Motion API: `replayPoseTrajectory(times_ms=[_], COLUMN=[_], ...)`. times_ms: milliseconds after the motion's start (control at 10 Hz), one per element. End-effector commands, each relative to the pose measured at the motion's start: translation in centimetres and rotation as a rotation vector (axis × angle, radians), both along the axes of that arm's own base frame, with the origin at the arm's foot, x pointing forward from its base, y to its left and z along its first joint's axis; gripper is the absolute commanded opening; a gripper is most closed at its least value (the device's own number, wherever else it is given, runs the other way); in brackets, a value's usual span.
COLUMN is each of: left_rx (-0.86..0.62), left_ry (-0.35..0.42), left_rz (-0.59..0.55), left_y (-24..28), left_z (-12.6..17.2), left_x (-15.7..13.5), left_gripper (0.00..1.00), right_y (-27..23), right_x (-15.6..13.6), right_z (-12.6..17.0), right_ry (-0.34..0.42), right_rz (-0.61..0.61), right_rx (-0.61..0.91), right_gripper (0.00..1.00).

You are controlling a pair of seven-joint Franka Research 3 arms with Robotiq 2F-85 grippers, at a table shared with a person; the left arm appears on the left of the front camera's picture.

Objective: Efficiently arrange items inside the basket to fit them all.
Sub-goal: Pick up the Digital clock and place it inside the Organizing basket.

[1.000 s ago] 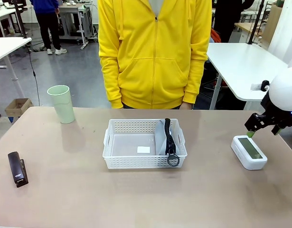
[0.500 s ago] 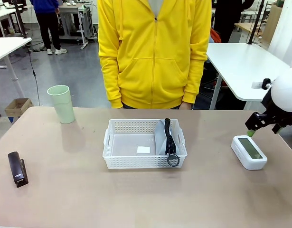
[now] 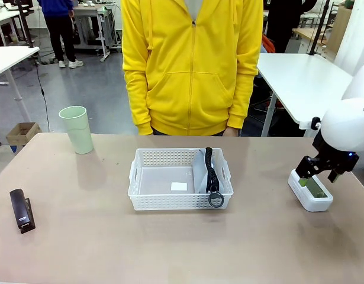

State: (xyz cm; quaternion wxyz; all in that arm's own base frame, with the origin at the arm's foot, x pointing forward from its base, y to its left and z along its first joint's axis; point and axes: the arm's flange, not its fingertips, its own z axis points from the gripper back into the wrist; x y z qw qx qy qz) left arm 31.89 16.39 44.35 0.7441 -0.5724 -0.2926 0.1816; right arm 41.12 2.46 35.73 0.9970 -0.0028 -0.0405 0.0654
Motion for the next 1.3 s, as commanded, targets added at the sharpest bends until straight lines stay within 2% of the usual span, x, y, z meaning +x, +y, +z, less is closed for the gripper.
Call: replayPoseTrajectory(times_ms=[0, 500, 900, 1100, 1200], left_rx=[0.005, 0.005, 0.005, 0.005, 0.005], left_ry=[-0.014, -0.014, -0.014, -0.014, -0.014], left_rz=[-0.012, -0.012, -0.012, -0.012, -0.012], left_y=[0.0, 0.0, 0.0, 0.0, 0.0], left_z=[-0.1, -0.1, -0.1, -0.1, -0.1], left_x=[-0.3, -0.3, -0.3, -0.3, -0.3], left_gripper=[1.00, 1.00, 1.00, 1.00, 1.00], right_y=[0.2, 0.7, -0.3, -0.2, -0.4], right_x=[1.0, 2.2, 2.3, 2.4, 2.1], right_z=[-0.9, -4.2, -3.9, -4.2, -3.0], right_ry=[0.031, 0.112, 0.080, 0.091, 0.061], right_rz=[0.023, 0.007, -0.033, -0.021, -0.020], right_rx=[0.020, 0.015, -0.003, 0.006, 0.018], right_gripper=[1.00, 1.00, 1.00, 1.00, 1.00])
